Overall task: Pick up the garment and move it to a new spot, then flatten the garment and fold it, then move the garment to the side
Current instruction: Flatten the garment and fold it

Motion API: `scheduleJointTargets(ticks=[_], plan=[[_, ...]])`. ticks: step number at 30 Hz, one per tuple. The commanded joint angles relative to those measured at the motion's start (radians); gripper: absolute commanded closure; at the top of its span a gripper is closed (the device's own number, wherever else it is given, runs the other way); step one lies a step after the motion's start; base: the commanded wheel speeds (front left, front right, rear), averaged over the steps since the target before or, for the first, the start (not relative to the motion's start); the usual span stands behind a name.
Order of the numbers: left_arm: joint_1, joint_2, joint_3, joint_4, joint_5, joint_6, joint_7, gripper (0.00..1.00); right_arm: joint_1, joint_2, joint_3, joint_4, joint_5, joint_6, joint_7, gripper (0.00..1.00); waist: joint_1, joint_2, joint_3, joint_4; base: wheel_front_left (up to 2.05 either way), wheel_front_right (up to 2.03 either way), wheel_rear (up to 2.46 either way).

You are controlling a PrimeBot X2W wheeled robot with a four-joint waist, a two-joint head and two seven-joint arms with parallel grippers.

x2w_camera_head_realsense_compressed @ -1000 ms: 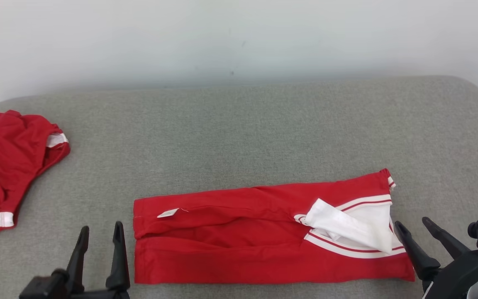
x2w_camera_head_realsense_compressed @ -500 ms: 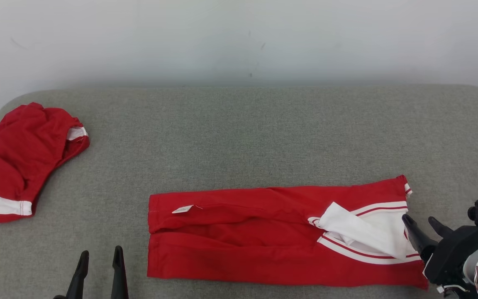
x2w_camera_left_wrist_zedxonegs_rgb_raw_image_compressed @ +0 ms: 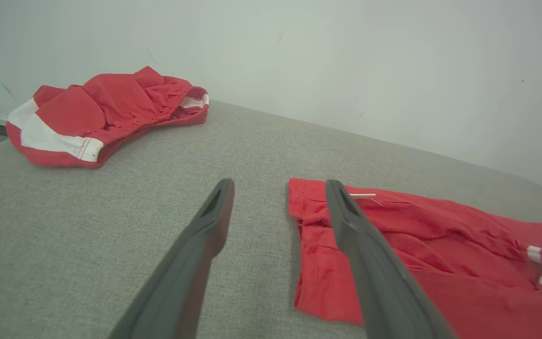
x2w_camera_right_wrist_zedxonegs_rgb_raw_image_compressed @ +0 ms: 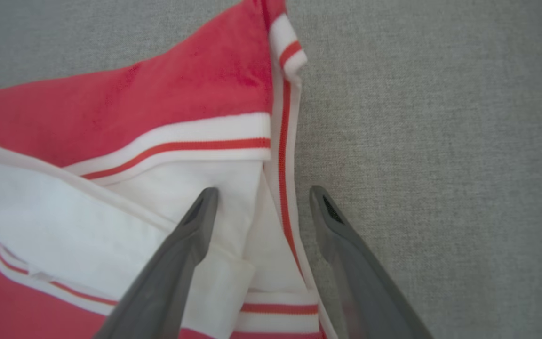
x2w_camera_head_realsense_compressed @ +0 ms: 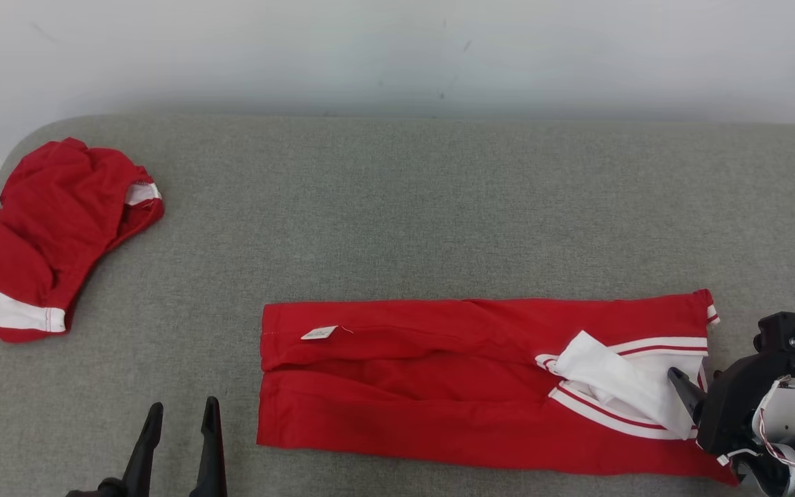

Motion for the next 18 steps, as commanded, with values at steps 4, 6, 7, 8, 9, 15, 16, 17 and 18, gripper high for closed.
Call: scheduleJointTargets(ticks=[4,6,7,8,9,15,16,17,18], plan=[[-0.024,-0.001,-0.003,-0.008,0.014,-0.005,0.000,0.00,-0.021,-0.002,-0.010,0.038,-0.035,-0.002,0.014,0.00,0.0000,-0.0001,0.033,0.017,0.00,0.00,0.00],[-0.031,-0.001,-0.006,-0.010,0.011,-0.007,0.000,0.00,-0.026,0.003,-0.016,0.063,-0.046,-0.002,0.033,0.00,0.0000,-0.0001,0.043,0.023,0.00,0.00,0.00],[-0.036,-0.001,-0.007,-0.011,0.010,-0.007,0.000,0.00,-0.029,0.010,-0.021,0.074,-0.043,-0.002,0.040,0.00,0.0000,-0.0001,0.048,0.025,0.00,0.00,0.00],[-0.040,-0.001,-0.009,-0.012,0.011,-0.008,0.000,0.00,-0.032,0.017,-0.022,0.083,-0.045,-0.002,0.047,0.00,0.0000,-0.0001,0.053,0.027,0.00,0.00,0.00],[-0.043,-0.001,-0.010,-0.012,0.011,-0.008,0.000,0.00,-0.034,0.025,-0.019,0.089,-0.043,-0.002,0.055,0.00,0.0000,-0.0001,0.056,0.028,0.00,0.00,0.00],[-0.057,-0.001,-0.007,-0.002,0.015,-0.007,0.000,0.00,-0.052,0.061,0.015,0.099,-0.016,0.002,0.079,1.00,0.0000,-0.0001,0.069,0.029,0.00,0.00,0.00],[-0.059,-0.001,-0.007,0.001,0.016,-0.009,0.000,0.00,-0.053,0.062,0.018,0.101,-0.015,0.002,0.077,1.00,0.0000,-0.0001,0.069,0.028,0.00,0.00,0.00],[-0.062,-0.001,-0.006,0.005,0.018,-0.011,0.000,0.00,-0.054,0.062,0.018,0.102,-0.014,0.002,0.074,1.00,0.0000,-0.0001,0.068,0.027,0.00,0.00,0.00],[-0.063,-0.001,-0.004,0.009,0.015,-0.013,0.000,0.00,-0.057,0.054,0.009,0.101,-0.020,0.000,0.060,1.00,0.0000,-0.0001,0.066,0.025,0.00,0.00,0.00]])
